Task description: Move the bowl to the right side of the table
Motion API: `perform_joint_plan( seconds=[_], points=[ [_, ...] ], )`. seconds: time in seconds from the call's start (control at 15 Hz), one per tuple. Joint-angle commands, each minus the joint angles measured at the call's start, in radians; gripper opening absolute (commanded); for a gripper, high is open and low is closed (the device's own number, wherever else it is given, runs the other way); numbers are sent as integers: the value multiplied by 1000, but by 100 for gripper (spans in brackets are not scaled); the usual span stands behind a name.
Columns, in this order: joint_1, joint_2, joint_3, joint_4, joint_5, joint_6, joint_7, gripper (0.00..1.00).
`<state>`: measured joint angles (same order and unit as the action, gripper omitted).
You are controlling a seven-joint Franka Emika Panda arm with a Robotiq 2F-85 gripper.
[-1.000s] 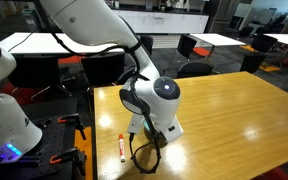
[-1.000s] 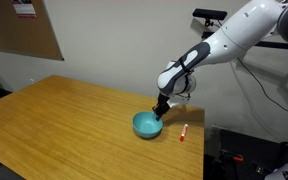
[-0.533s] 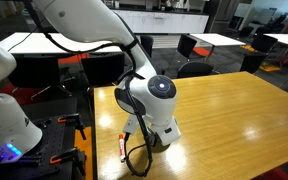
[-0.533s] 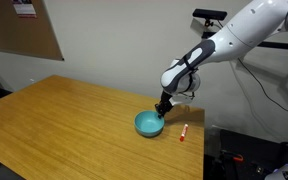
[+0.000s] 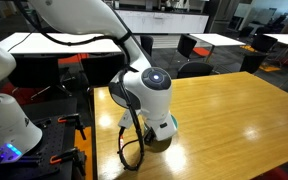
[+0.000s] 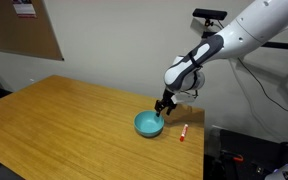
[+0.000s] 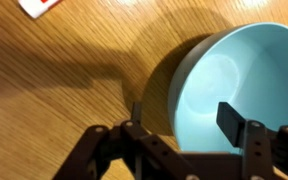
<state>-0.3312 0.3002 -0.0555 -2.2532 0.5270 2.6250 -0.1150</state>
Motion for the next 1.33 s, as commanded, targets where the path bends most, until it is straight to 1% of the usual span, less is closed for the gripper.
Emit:
perform_joint_plan(
  seconds=[0.0,0.13,0.33,0.53,0.8,1.27],
  points=[
    [43,-149,-44,-122,-54,-23,85,100],
    [66,-224,-70,-180,-101,-19,144,100],
    [92,-333,-100,-244,-203,-23,242,100],
    [109,-412,-93,-259,-287,-61,269,100],
    [146,-494,-70,-251,-355,-115,244,100],
    [230,-597,-38,-235,-421,-204,108,100]
  ],
)
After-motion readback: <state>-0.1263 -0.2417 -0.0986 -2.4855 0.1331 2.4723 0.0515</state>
